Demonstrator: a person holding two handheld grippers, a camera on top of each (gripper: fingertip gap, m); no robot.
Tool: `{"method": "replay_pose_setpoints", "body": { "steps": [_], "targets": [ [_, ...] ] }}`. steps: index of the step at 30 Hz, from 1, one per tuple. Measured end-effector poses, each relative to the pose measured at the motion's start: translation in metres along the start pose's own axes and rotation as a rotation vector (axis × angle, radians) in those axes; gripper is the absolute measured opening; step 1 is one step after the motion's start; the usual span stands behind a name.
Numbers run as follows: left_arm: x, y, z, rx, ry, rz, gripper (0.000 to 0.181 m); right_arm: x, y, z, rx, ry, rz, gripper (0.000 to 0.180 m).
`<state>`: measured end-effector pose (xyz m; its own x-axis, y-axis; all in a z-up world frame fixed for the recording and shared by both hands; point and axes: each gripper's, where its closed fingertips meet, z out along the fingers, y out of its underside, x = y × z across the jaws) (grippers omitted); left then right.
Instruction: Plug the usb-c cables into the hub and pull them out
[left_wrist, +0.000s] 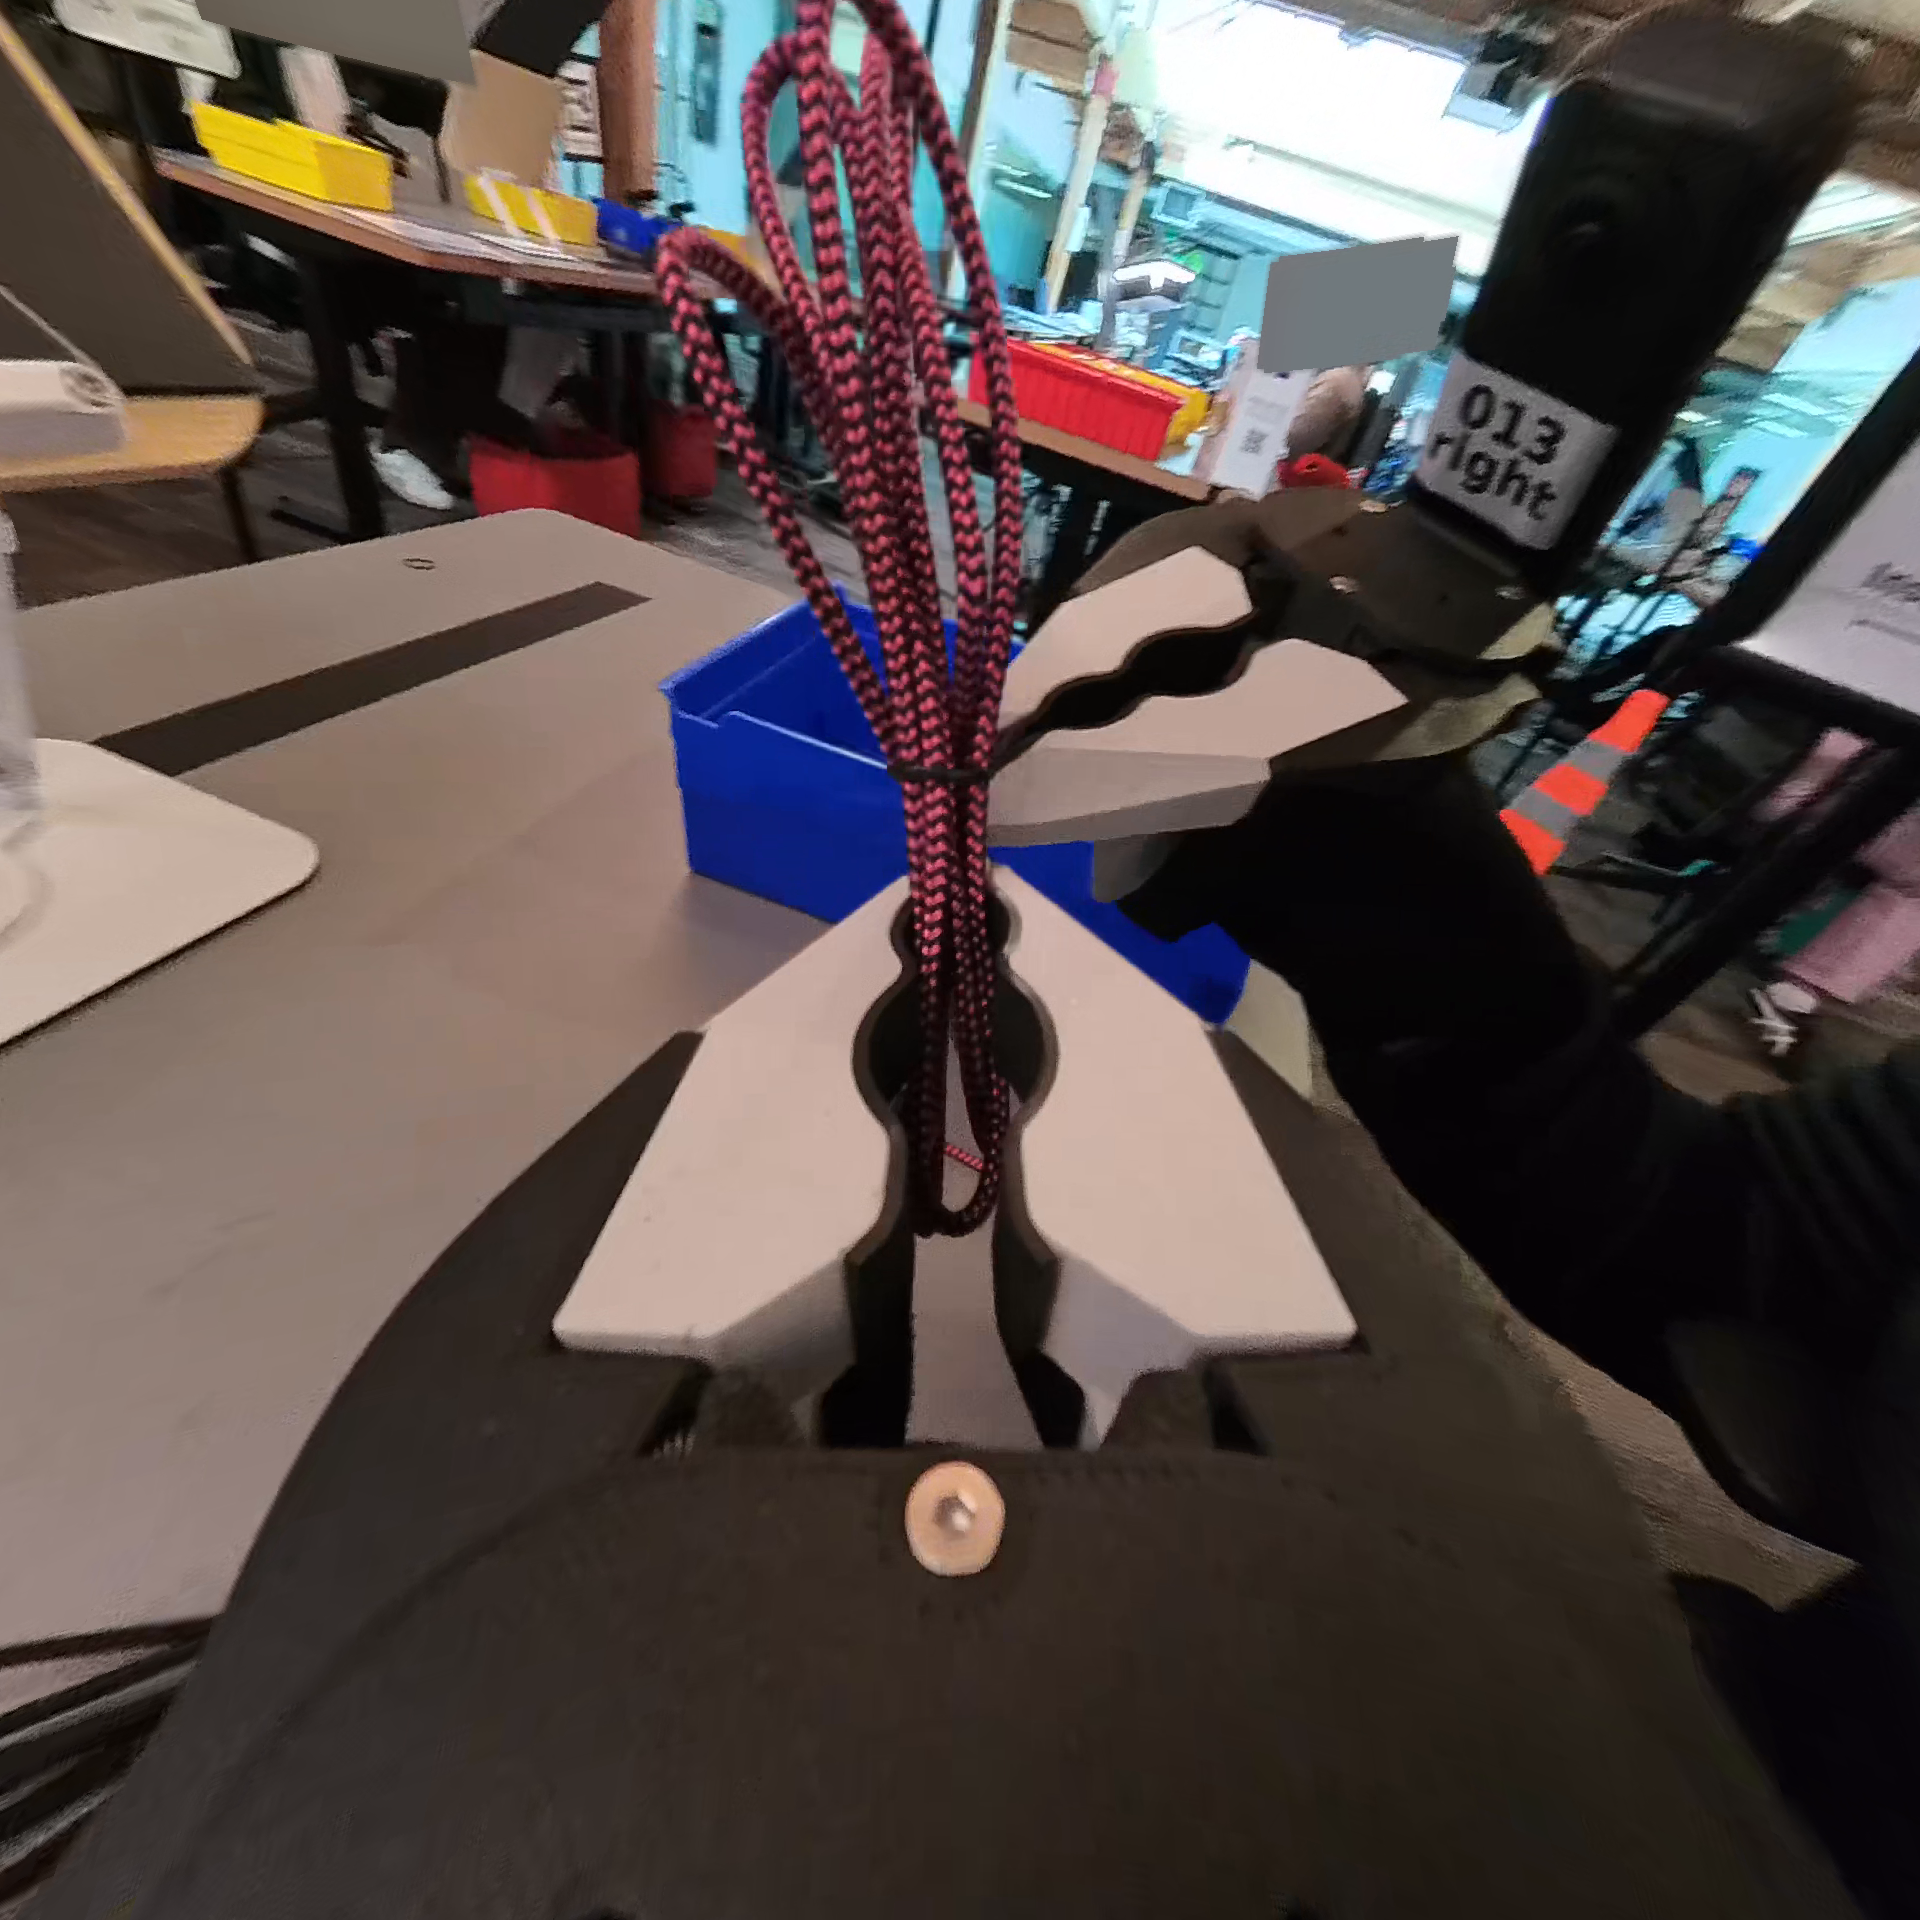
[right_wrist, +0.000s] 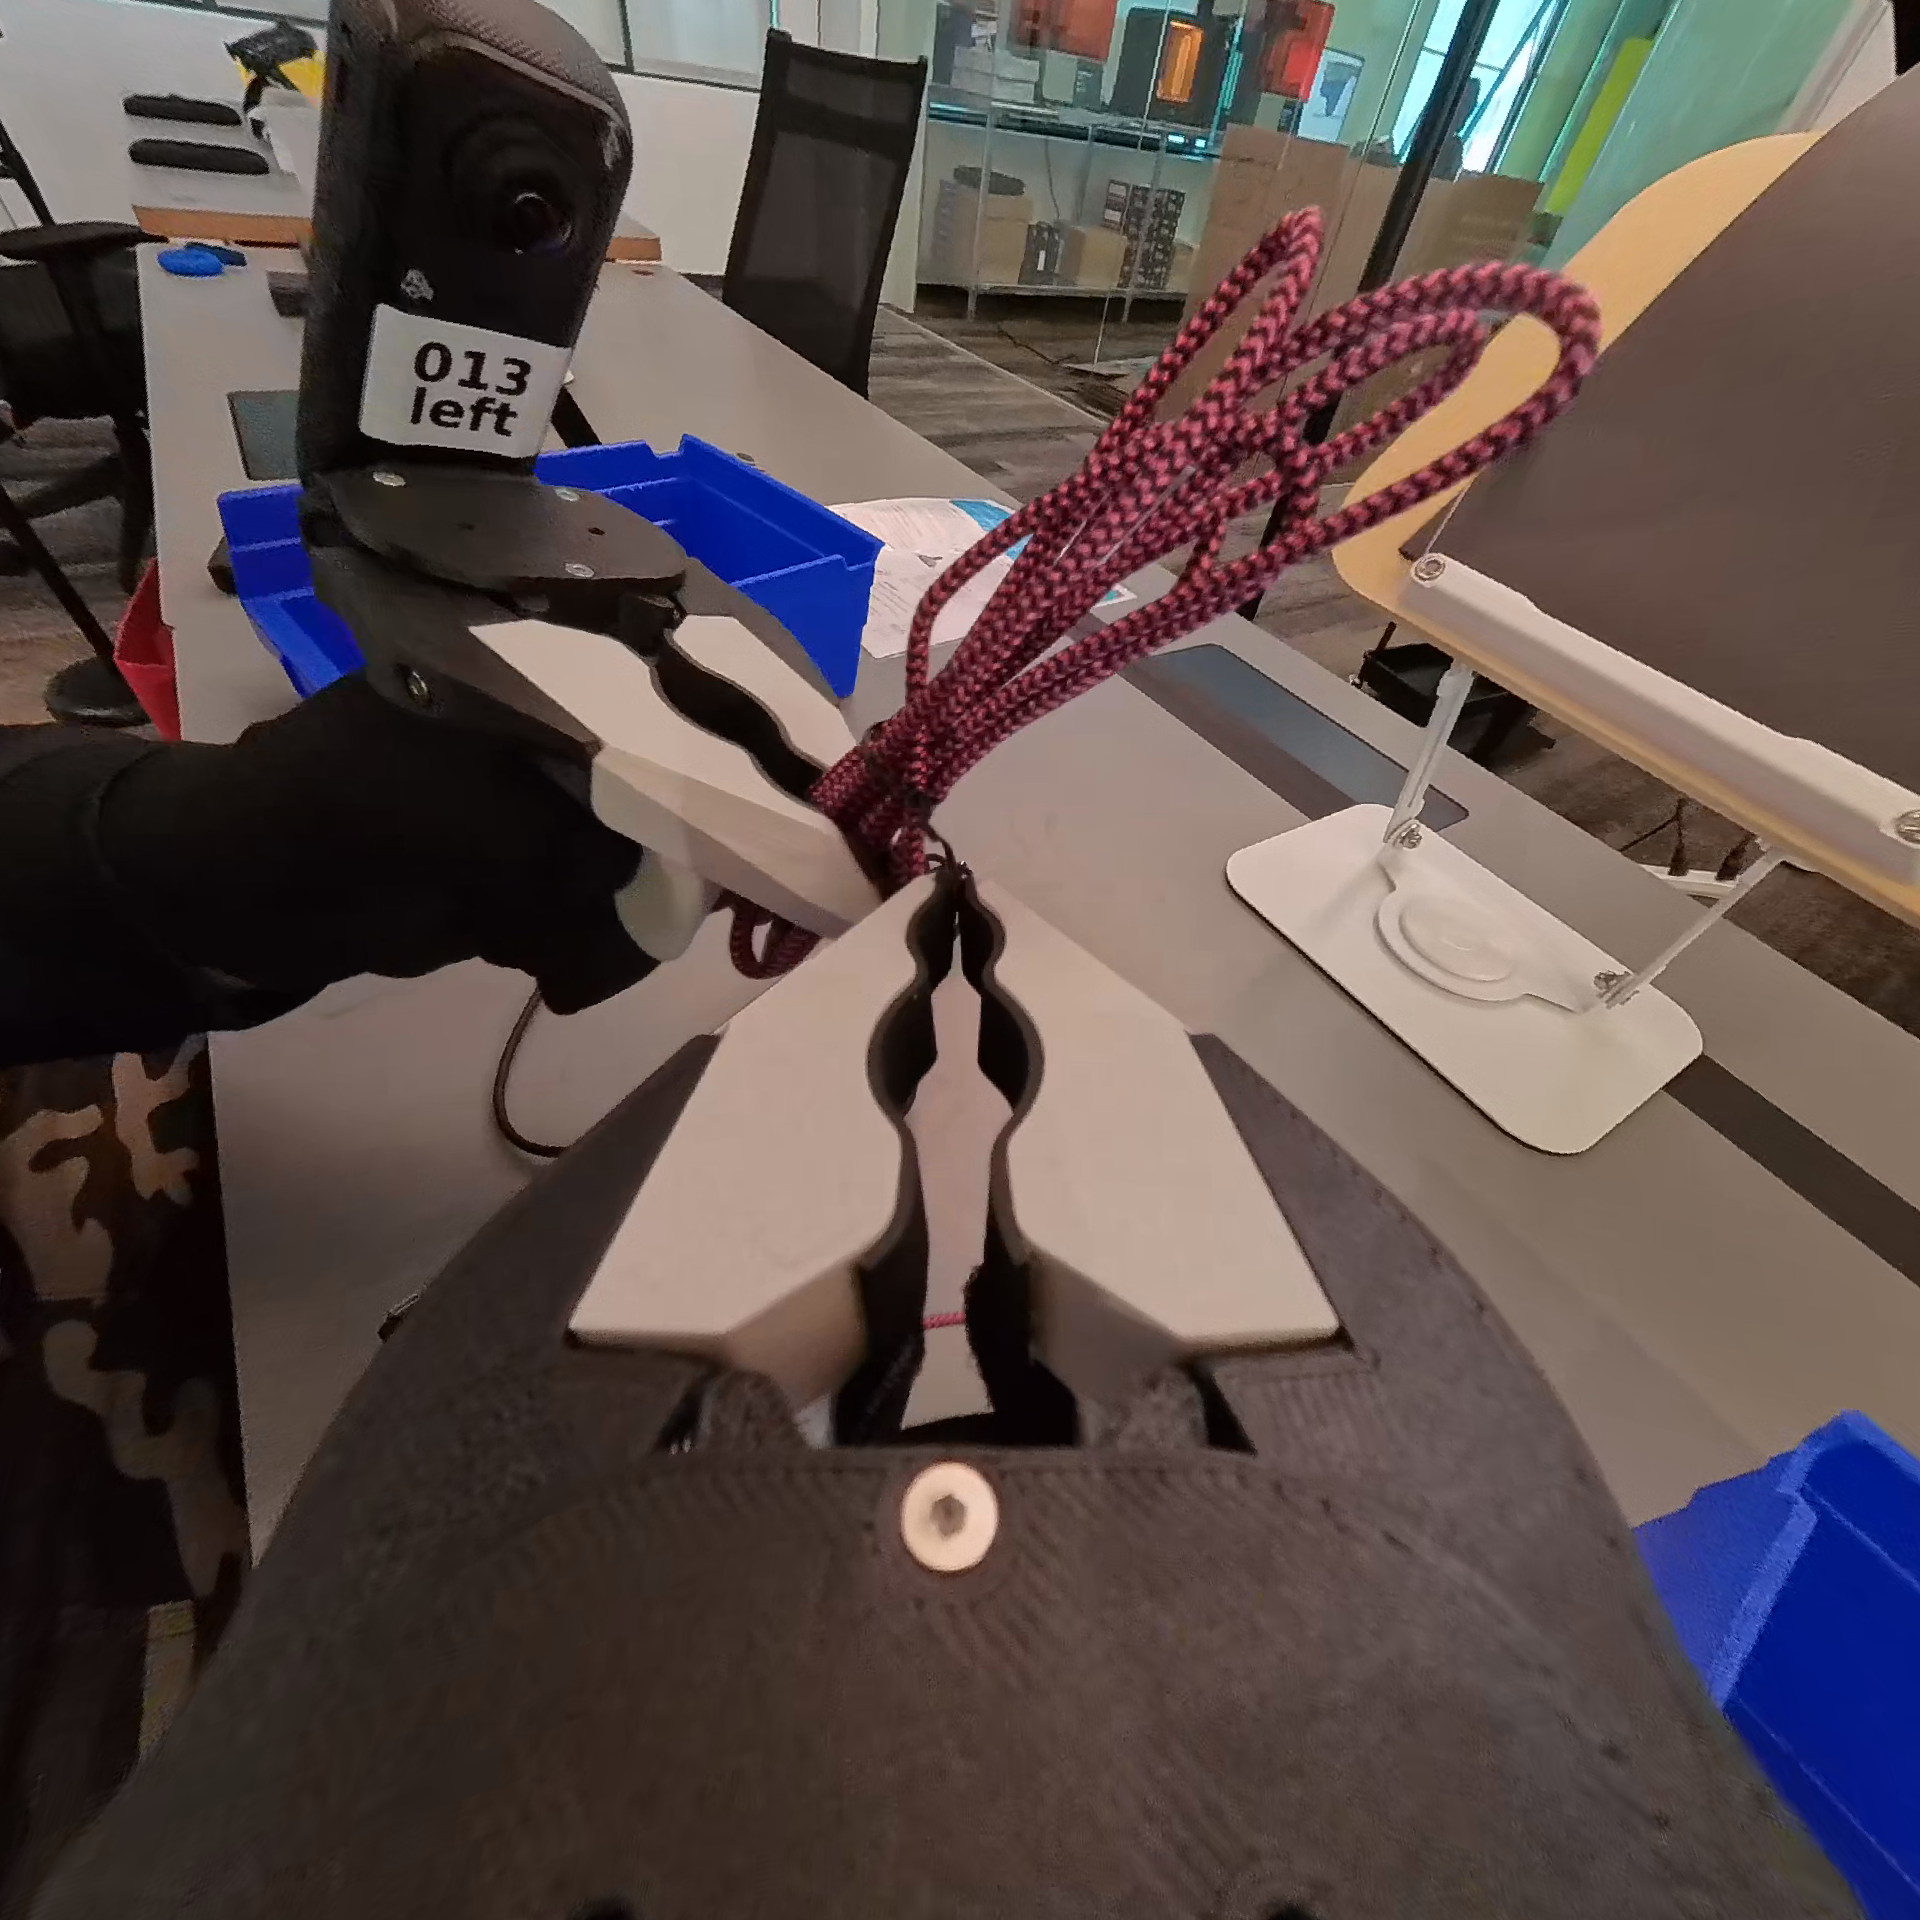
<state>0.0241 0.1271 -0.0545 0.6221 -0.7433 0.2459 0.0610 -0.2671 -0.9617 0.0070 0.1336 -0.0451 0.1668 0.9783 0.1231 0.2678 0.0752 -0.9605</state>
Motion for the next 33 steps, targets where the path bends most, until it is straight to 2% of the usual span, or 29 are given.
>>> {"method": "replay_pose_setpoints", "body": {
  "steps": [6, 16, 19, 26, 30, 33],
  "targets": [
    [0.014, 0.007, 0.003, -0.045, 0.088, 0.017, 0.004, 0.005, -0.003, -0.002, 0.002, 0.025, -0.042, 0.0],
    [0.004, 0.021, 0.006, -0.143, 0.006, 0.122, 0.005, 0.003, -0.01, -0.012, -0.027, 0.089, -0.184, 0.0],
    [0.001, 0.018, 0.005, -0.136, -0.011, 0.111, 0.004, -0.002, -0.017, -0.014, 0.031, 0.062, -0.159, 0.0],
    [-0.009, 0.015, 0.002, -0.111, -0.052, 0.081, 0.003, -0.019, -0.017, -0.014, -0.02, 0.046, -0.256, 0.0],
    [-0.014, 0.011, -0.001, -0.091, -0.088, 0.065, 0.003, -0.017, -0.008, -0.01, -0.046, 0.028, -0.231, 0.0],
    [-0.011, 0.0, -0.006, -0.03, -0.042, 0.006, 0.003, -0.012, 0.003, -0.006, -0.083, 0.025, -0.214, 0.0]
  ]
}}
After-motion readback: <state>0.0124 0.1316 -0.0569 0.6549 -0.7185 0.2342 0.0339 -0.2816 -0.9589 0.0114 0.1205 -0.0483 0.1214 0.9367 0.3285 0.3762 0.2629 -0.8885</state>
